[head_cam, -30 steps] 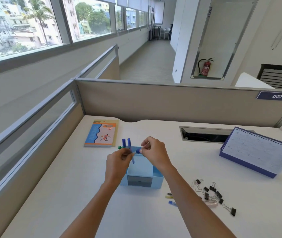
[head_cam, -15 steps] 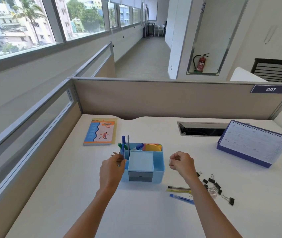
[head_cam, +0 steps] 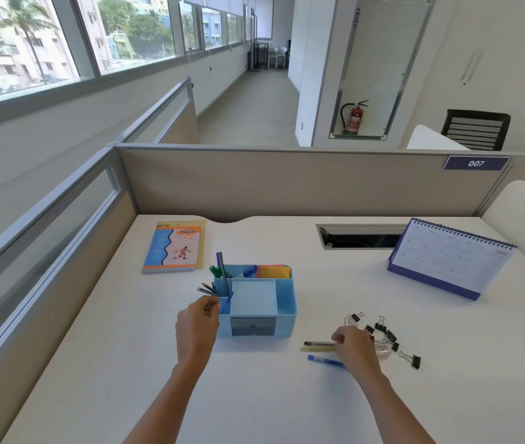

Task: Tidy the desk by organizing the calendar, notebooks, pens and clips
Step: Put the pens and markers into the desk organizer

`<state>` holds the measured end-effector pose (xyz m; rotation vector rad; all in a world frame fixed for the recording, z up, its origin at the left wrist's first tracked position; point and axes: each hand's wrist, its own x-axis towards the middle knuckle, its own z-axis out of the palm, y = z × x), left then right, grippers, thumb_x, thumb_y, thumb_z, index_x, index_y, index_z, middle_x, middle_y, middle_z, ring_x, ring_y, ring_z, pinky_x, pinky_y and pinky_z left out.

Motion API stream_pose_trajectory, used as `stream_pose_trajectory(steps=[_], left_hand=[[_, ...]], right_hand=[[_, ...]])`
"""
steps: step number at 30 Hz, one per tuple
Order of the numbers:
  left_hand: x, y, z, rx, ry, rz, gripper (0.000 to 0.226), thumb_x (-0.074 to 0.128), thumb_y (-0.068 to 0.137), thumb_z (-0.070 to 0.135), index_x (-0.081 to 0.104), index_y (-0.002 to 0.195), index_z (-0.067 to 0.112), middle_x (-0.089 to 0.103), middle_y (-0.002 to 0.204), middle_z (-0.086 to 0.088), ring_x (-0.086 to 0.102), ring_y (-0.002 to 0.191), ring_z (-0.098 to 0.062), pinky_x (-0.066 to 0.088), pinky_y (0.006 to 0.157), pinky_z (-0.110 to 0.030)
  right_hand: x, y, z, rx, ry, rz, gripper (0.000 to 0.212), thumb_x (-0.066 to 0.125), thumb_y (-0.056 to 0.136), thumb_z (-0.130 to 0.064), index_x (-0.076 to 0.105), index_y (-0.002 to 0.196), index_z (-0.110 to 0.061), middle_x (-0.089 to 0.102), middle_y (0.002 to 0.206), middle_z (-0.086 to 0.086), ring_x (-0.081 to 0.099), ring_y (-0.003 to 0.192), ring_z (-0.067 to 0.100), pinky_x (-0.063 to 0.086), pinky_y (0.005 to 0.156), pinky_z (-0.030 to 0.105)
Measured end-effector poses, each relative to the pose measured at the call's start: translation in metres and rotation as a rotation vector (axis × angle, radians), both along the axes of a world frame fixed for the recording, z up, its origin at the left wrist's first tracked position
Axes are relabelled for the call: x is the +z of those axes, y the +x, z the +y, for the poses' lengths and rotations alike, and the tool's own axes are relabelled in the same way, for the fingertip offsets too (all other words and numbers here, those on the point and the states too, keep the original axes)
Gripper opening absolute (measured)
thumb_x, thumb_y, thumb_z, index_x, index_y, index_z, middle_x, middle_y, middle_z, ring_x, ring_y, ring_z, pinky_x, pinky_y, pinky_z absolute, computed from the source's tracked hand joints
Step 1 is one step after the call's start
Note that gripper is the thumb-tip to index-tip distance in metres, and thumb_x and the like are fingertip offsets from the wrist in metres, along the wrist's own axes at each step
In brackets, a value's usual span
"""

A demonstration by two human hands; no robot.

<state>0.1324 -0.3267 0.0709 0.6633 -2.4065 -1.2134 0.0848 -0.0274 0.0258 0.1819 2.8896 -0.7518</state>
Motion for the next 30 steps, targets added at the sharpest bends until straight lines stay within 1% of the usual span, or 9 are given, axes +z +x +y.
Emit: stream_pose_trajectory(steps=[3, 7, 11, 16, 18, 21, 23, 27, 30], left_hand=[[-0.003, 0.007, 0.001, 0.035, 0.055, 0.025, 0.013, 0.062, 0.09, 0.012, 0.072, 0.098, 0.015, 0.072, 0.087, 0.001, 0.064, 0.077, -0.011, 0.042, 0.064, -0.016], [-0.008, 0.019, 0.002, 0.052, 0.113, 0.067, 0.013, 0.063, 0.089, 0.011, 0.072, 0.095, 0.019, 0.07, 0.082, 0.006, 0.067, 0.079, -0.009, 0.049, 0.066, -0.019], [-0.012, 0.026, 0.004, 0.041, 0.122, 0.069, 0.013, 0.064, 0.089, 0.012, 0.072, 0.098, 0.017, 0.071, 0.084, 0.006, 0.066, 0.079, -0.006, 0.049, 0.068, -0.016], [-0.015, 0.028, 0.018, -0.037, 0.122, 0.053, 0.011, 0.065, 0.089, 0.014, 0.072, 0.095, 0.019, 0.07, 0.083, 0.008, 0.066, 0.076, -0.007, 0.054, 0.067, -0.02], [-0.014, 0.026, 0.027, -0.088, 0.113, 0.043, 0.009, 0.066, 0.088, 0.015, 0.072, 0.092, 0.022, 0.071, 0.082, 0.01, 0.066, 0.075, -0.006, 0.056, 0.067, -0.022], [-0.017, 0.022, 0.04, -0.206, 0.064, 0.023, 0.01, 0.069, 0.086, 0.018, 0.074, 0.095, 0.021, 0.073, 0.092, 0.008, 0.067, 0.082, -0.004, 0.057, 0.08, -0.026], [-0.018, 0.02, 0.05, -0.324, -0.048, 0.002, 0.015, 0.07, 0.085, 0.023, 0.074, 0.1, 0.024, 0.072, 0.102, 0.009, 0.066, 0.091, -0.005, 0.053, 0.086, -0.02], [-0.019, 0.019, 0.076, -0.588, -0.334, -0.112, 0.026, 0.061, 0.091, 0.032, 0.066, 0.116, 0.031, 0.065, 0.12, 0.013, 0.059, 0.109, -0.01, 0.045, 0.091, -0.019], [-0.023, 0.019, 0.083, -0.611, -0.405, -0.134, 0.02, 0.058, 0.092, 0.033, 0.066, 0.111, 0.032, 0.067, 0.114, 0.012, 0.062, 0.103, -0.011, 0.052, 0.087, -0.027]], right_hand=[[-0.008, -0.001, -0.004, 0.134, 0.203, 0.017, 0.04, 0.045, 0.086, 0.0, 0.068, 0.113, -0.02, 0.062, 0.114, 0.004, 0.052, 0.114, 0.02, 0.047, 0.085, 0.03], [-0.015, -0.003, -0.007, 0.3, 0.401, 0.08, 0.038, 0.044, 0.084, 0.0, 0.066, 0.11, -0.017, 0.057, 0.112, 0.003, 0.045, 0.114, 0.023, 0.047, 0.084, 0.032], [-0.017, -0.005, -0.008, 0.366, 0.425, 0.106, 0.029, 0.046, 0.082, 0.0, 0.064, 0.102, -0.012, 0.061, 0.106, 0.007, 0.05, 0.11, 0.028, 0.043, 0.079, 0.035], [-0.005, -0.002, -0.013, 0.474, 0.43, 0.093, 0.019, 0.053, 0.087, -0.02, 0.056, 0.104, -0.014, 0.06, 0.106, 0.003, 0.049, 0.109, 0.026, 0.026, 0.073, 0.031], [-0.003, 0.0, -0.016, 0.495, 0.377, 0.15, 0.017, 0.05, 0.087, -0.014, 0.057, 0.103, -0.017, 0.062, 0.105, 0.0, 0.051, 0.107, 0.025, 0.026, 0.073, 0.03], [0.002, 0.008, -0.025, 0.554, 0.244, 0.216, 0.022, 0.048, 0.088, -0.011, 0.06, 0.103, -0.022, 0.062, 0.104, -0.003, 0.053, 0.102, 0.021, 0.03, 0.075, 0.029], [0.007, 0.014, -0.034, 0.598, 0.183, 0.236, 0.022, 0.047, 0.091, -0.015, 0.061, 0.105, -0.024, 0.061, 0.104, -0.003, 0.054, 0.1, 0.02, 0.035, 0.079, 0.03], [0.018, 0.023, -0.057, 0.605, 0.004, 0.179, 0.017, 0.053, 0.089, -0.018, 0.065, 0.098, -0.026, 0.063, 0.099, -0.004, 0.059, 0.09, 0.016, 0.046, 0.073, 0.029], [0.023, 0.025, -0.068, 0.598, -0.094, 0.116, 0.015, 0.056, 0.088, -0.016, 0.067, 0.095, -0.024, 0.066, 0.098, -0.002, 0.061, 0.087, 0.017, 0.051, 0.074, 0.03]])
